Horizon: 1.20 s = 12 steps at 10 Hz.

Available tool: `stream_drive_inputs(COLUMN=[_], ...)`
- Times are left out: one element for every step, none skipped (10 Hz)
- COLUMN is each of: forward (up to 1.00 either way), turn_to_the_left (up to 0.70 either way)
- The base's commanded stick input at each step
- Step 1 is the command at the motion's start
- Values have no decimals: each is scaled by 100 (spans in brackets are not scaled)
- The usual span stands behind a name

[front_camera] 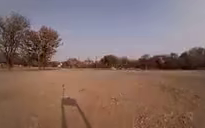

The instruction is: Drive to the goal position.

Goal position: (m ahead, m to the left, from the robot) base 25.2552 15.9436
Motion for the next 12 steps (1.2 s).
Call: stream_drive_inputs(forward=[70,70,70,70,70,70,70,70,70,70,70,70], turn_to_the_left=[0,0,0,0,0,0,0,0,0,0,0,0])
